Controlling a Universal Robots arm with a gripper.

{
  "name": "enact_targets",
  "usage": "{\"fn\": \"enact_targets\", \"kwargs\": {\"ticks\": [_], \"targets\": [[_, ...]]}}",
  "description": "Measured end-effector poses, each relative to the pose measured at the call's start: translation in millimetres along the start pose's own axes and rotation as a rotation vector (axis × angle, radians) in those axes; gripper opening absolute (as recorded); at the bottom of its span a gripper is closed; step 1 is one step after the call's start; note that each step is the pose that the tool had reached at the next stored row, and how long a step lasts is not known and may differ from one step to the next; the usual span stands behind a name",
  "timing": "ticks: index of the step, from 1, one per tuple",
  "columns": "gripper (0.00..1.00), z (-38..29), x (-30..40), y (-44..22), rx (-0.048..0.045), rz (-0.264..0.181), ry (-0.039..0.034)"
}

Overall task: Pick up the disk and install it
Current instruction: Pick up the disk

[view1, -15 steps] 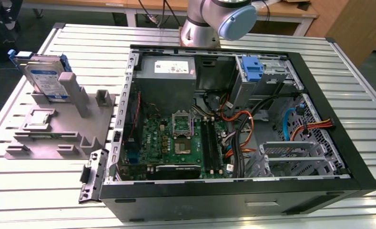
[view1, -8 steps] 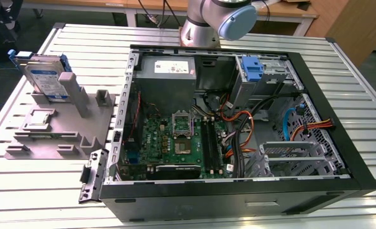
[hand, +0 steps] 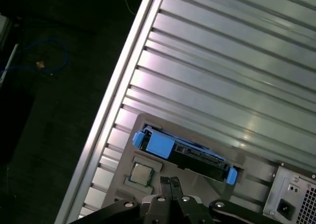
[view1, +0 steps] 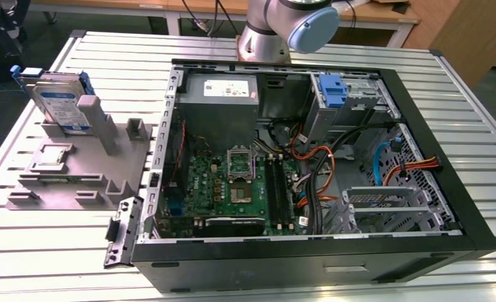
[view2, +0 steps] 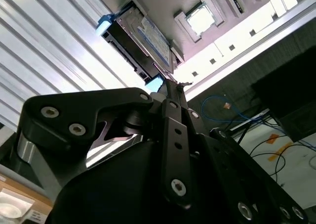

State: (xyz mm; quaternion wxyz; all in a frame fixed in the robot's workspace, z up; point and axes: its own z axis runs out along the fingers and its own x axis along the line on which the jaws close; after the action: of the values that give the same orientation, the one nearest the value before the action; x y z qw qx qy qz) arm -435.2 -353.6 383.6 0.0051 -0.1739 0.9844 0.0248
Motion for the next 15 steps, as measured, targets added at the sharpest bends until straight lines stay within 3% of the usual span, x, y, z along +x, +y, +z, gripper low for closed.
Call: {"fn": "enact_targets", "kwargs": {"ticks": [15], "targets": [[0.10,0.0,0.0,0.0,-0.0018,-0.098,0.0046]]}}
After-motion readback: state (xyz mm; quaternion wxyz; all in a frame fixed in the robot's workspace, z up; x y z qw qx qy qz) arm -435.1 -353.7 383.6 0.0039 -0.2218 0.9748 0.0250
